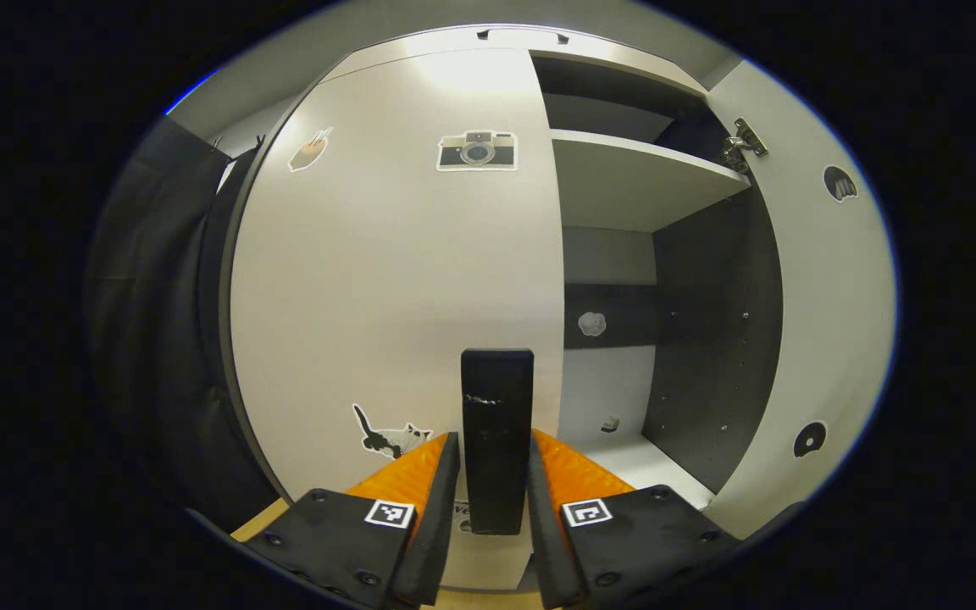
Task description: Open the right door of the double-door shoe cabinet with the right hand, and open the left door with the left hand.
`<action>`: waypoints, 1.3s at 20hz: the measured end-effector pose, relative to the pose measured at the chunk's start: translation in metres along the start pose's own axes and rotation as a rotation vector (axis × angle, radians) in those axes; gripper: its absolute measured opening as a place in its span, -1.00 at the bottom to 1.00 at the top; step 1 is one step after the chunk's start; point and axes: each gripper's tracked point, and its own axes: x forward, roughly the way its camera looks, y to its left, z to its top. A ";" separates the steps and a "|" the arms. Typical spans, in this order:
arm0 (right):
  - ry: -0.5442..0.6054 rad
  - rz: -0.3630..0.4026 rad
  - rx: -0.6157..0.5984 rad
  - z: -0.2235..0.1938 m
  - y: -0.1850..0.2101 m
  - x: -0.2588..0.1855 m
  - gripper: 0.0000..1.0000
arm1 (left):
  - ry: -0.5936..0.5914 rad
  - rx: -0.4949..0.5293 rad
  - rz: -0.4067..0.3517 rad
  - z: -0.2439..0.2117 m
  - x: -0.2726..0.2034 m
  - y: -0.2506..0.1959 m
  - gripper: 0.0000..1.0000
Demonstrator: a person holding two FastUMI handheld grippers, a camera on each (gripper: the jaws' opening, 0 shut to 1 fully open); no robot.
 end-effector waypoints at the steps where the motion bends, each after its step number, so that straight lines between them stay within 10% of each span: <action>1: -0.001 0.000 0.001 0.001 0.000 -0.001 0.86 | 0.008 0.016 0.004 -0.001 0.000 0.000 -0.19; 11: 0.011 0.041 -0.015 -0.002 0.009 -0.011 0.85 | -0.005 -0.020 -0.008 -0.004 -0.028 0.006 -0.75; 26: -0.056 0.120 -0.011 0.011 0.029 -0.019 0.94 | -0.008 -0.036 -0.016 -0.008 -0.106 0.056 -0.82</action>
